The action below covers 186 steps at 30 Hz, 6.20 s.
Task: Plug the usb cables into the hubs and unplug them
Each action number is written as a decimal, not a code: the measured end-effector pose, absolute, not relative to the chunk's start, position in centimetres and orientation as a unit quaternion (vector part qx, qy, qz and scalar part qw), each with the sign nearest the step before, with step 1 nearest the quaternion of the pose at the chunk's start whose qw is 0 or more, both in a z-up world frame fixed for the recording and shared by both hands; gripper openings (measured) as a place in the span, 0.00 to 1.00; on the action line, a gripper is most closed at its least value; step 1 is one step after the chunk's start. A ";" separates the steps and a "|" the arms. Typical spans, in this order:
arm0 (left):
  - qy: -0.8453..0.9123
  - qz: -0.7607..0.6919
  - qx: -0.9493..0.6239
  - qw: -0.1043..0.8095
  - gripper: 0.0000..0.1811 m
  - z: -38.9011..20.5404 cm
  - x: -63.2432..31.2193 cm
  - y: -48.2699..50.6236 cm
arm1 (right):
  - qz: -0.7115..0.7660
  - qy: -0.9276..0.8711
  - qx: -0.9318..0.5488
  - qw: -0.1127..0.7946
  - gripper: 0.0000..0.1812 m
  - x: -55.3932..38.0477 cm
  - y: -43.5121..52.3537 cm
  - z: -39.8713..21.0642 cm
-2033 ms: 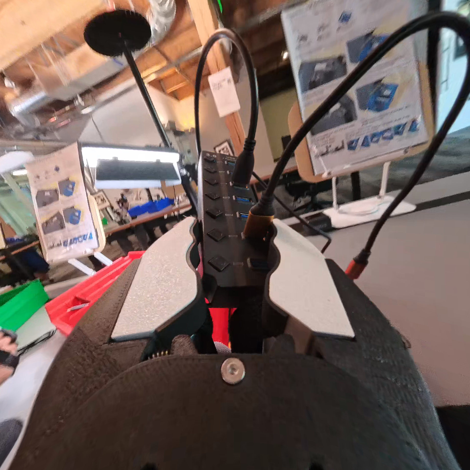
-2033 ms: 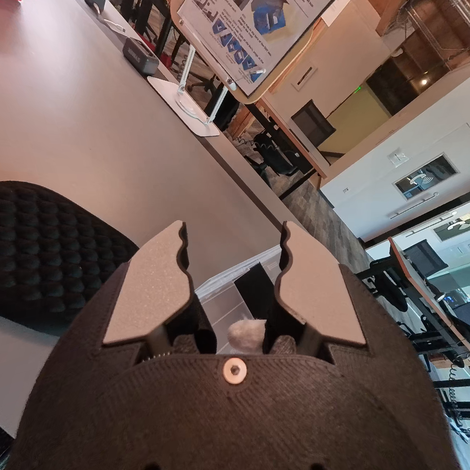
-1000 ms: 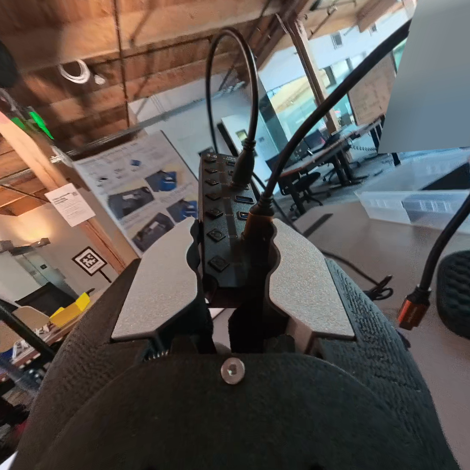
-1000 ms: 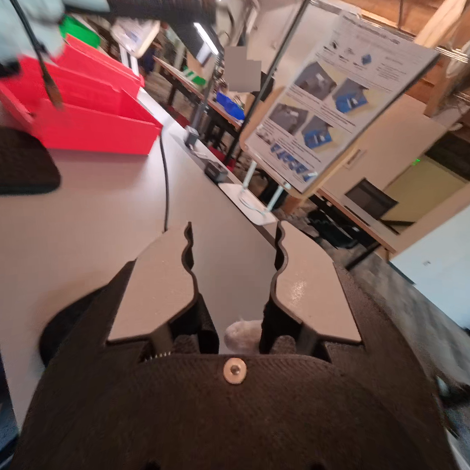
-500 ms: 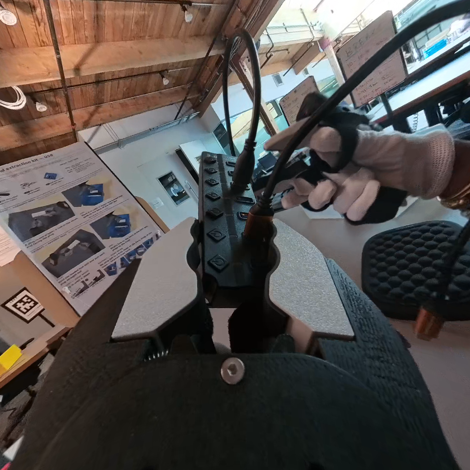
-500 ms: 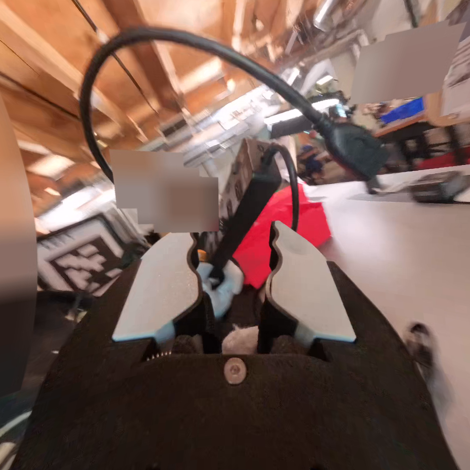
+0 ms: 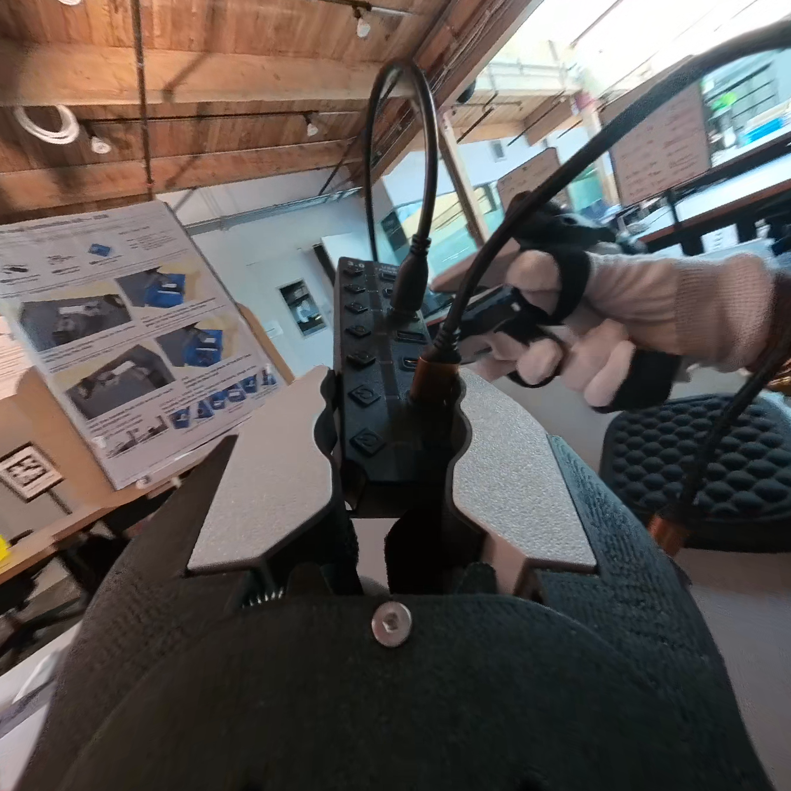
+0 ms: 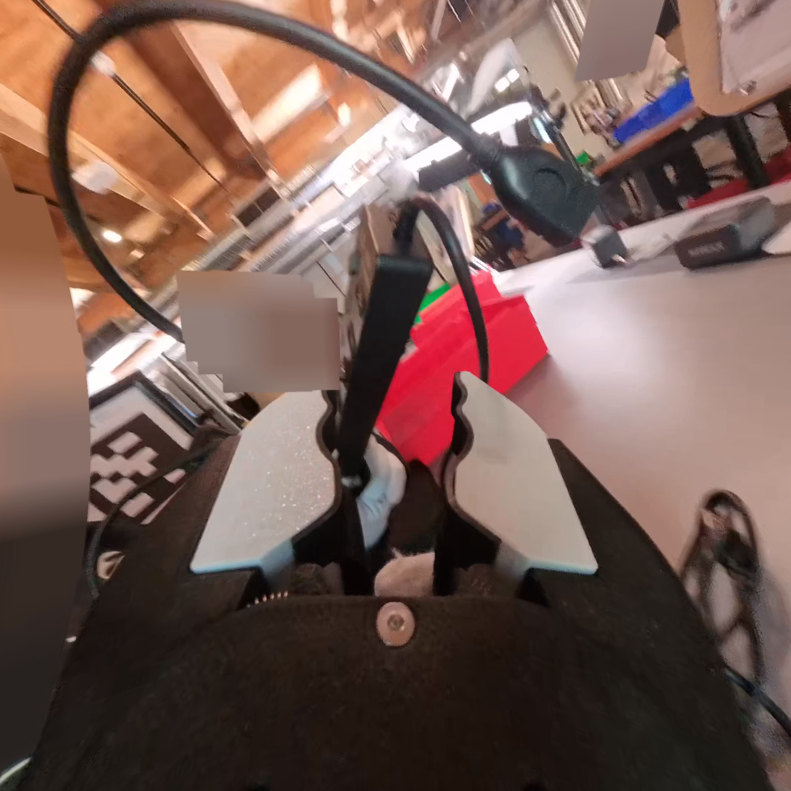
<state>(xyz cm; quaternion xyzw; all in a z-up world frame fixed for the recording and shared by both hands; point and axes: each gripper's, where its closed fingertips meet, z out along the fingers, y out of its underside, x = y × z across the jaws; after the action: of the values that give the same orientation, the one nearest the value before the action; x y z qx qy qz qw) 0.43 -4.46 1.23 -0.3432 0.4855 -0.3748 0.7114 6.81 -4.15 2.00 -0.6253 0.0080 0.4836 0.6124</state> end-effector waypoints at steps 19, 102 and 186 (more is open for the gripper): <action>0.561 -0.678 -0.365 0.304 0.31 -0.4 -1.3 -8.4 | 0.431 -0.247 -0.580 0.645 0.15 2.1 -8.5 3.5; 0.455 -0.373 -0.464 0.662 0.14 -2.5 -2.0 2.4 | -0.655 0.021 -0.496 0.570 0.09 39.4 -26.8 4.0; 0.417 -0.487 -0.408 0.650 0.15 -0.8 -2.0 1.0 | -0.032 -0.268 -0.727 0.631 0.09 -2.7 1.0 -5.9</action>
<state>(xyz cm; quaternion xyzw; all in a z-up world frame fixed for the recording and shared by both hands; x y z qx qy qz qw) -2.01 0.99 -0.76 -0.4076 0.4166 -0.4871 0.6504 -2.66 0.98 -5.94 -0.7272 -0.2678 -0.0322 0.6312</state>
